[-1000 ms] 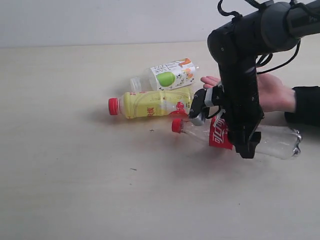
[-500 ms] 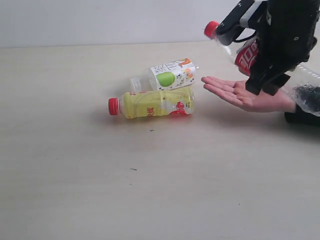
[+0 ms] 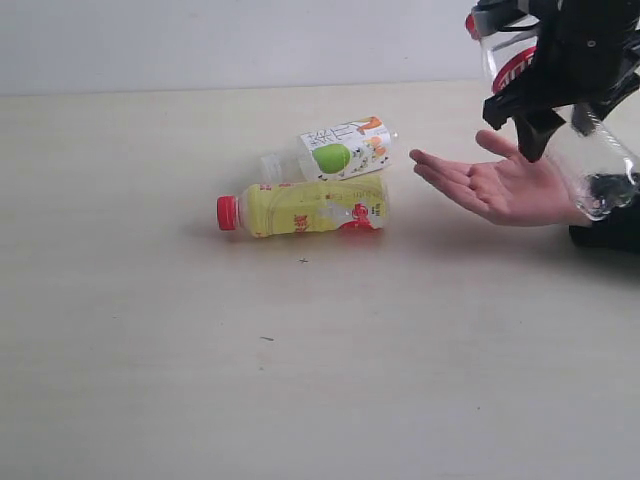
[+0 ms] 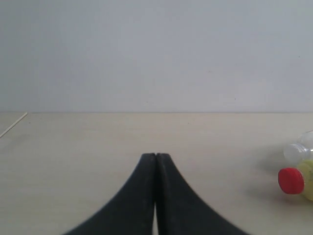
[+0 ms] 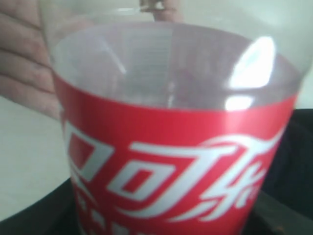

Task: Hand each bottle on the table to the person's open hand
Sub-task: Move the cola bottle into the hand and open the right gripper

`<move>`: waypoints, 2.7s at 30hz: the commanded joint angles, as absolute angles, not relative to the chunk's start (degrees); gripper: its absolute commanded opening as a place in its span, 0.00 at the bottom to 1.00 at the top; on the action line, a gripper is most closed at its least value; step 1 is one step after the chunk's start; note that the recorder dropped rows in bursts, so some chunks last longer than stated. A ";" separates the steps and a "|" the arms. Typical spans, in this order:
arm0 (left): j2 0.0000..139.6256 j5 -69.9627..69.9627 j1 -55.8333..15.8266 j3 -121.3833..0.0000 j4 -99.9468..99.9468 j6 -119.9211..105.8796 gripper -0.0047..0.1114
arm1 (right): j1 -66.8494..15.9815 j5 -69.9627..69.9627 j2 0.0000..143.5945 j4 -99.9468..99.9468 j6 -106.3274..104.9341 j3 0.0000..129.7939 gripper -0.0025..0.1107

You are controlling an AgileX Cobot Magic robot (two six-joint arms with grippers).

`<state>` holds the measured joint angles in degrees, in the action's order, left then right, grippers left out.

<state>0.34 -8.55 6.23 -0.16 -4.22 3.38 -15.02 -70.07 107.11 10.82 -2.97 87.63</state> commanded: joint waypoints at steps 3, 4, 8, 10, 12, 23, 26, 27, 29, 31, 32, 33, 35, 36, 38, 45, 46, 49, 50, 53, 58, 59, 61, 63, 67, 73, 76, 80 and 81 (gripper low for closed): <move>0.00 -8.41 6.27 0.00 -4.34 3.45 0.05 | -14.72 -69.96 113.42 3.19 -3.25 93.79 0.02; 0.00 -8.41 6.27 0.00 -4.34 3.45 0.05 | -14.72 -69.96 114.34 2.64 -3.25 94.33 0.02; 0.00 -8.41 6.27 0.00 -4.34 3.45 0.05 | -14.72 -69.96 117.53 2.07 -3.25 94.98 0.02; 0.00 -8.41 6.27 0.00 -4.34 3.45 0.05 | -14.72 -69.96 118.90 1.96 -2.42 94.98 0.02; 0.00 -8.41 6.27 0.00 -4.34 3.45 0.05 | -14.72 -69.96 120.00 1.62 -2.42 94.98 0.02; 0.00 -8.41 6.27 0.00 -4.34 3.45 0.05 | -14.72 -69.96 115.05 1.13 -2.42 94.56 0.02; 0.00 -8.41 6.27 0.00 -4.34 3.45 0.05 | -14.72 -69.96 113.68 1.06 -3.06 92.09 0.02; 0.00 -8.41 6.27 0.00 -4.34 3.45 0.05 | -14.72 -69.96 113.37 2.23 -3.06 91.04 0.02; 0.00 -8.41 6.27 0.00 -4.34 3.45 0.05 | -14.72 -69.96 113.13 4.87 -3.06 89.38 0.02; 0.00 -8.41 6.27 0.00 -4.34 3.45 0.05 | -14.72 -69.96 113.35 5.13 -3.06 88.35 0.02; 0.00 -8.41 6.27 0.00 -4.34 3.45 0.05 | -14.72 -69.96 113.73 5.13 -3.06 88.25 0.02; 0.00 -8.41 6.27 0.00 -4.34 3.45 0.05 | -14.72 -69.96 114.00 5.13 -3.06 88.25 0.02; 0.00 -8.41 6.27 0.00 -4.34 3.45 0.05 | -14.72 -69.96 114.72 5.13 -3.06 88.25 0.02; 0.00 -8.41 6.27 0.00 -4.34 3.45 0.05 | -14.72 -69.96 114.94 5.13 -3.06 88.25 0.02; 0.00 -8.41 6.27 0.00 -4.34 3.45 0.05 | -14.72 -69.96 115.48 5.13 -2.96 88.25 0.02; 0.00 -8.41 6.27 0.00 -4.34 3.45 0.05 | -14.72 -69.96 116.75 5.13 -2.96 88.25 0.04; 0.00 -8.41 6.27 0.00 -4.34 3.45 0.05 | -14.72 -69.96 116.75 5.13 -2.96 88.25 0.06; 0.00 -8.41 6.27 0.00 -4.34 3.45 0.05 | -14.72 -69.96 116.75 5.13 -2.96 88.25 0.16; 0.00 -8.41 6.27 0.00 -4.34 3.45 0.05 | -14.72 -69.96 116.75 5.13 -2.96 88.25 0.21; 0.00 -8.41 6.27 0.00 -4.34 3.45 0.05 | -14.72 -69.96 116.75 5.13 -2.96 88.25 0.39; 0.00 -8.41 6.27 0.00 -4.34 3.45 0.05 | -14.72 -69.96 116.75 5.13 -3.47 88.25 0.70; 0.00 -8.41 6.27 0.00 -4.34 3.45 0.05 | -14.72 -69.96 116.75 5.13 -3.47 88.25 0.71; 0.00 -8.41 6.27 0.00 -4.34 3.45 0.05 | -14.72 -69.96 116.75 5.13 -3.47 88.25 0.72; 0.00 -8.41 6.27 0.00 -4.34 3.45 0.05 | -14.72 -69.96 116.75 5.52 -3.47 88.25 0.72; 0.00 -8.41 6.27 0.00 -4.34 3.45 0.05 | -14.72 -69.96 116.75 6.54 -3.47 88.38 0.72; 0.00 -8.41 6.27 0.00 -4.34 3.45 0.05 | -14.72 -69.96 116.61 6.67 -4.28 88.38 0.72; 0.00 -8.41 6.27 0.00 -4.34 3.45 0.05 | -14.72 -69.75 115.99 6.67 -4.86 88.38 0.72; 0.00 -8.41 6.27 0.00 -4.34 3.45 0.05 | -14.72 -67.35 114.00 5.29 -5.13 88.38 0.72; 0.00 -8.41 6.27 0.00 -4.34 3.45 0.05 | -14.72 -66.88 113.32 4.86 -5.32 88.38 0.72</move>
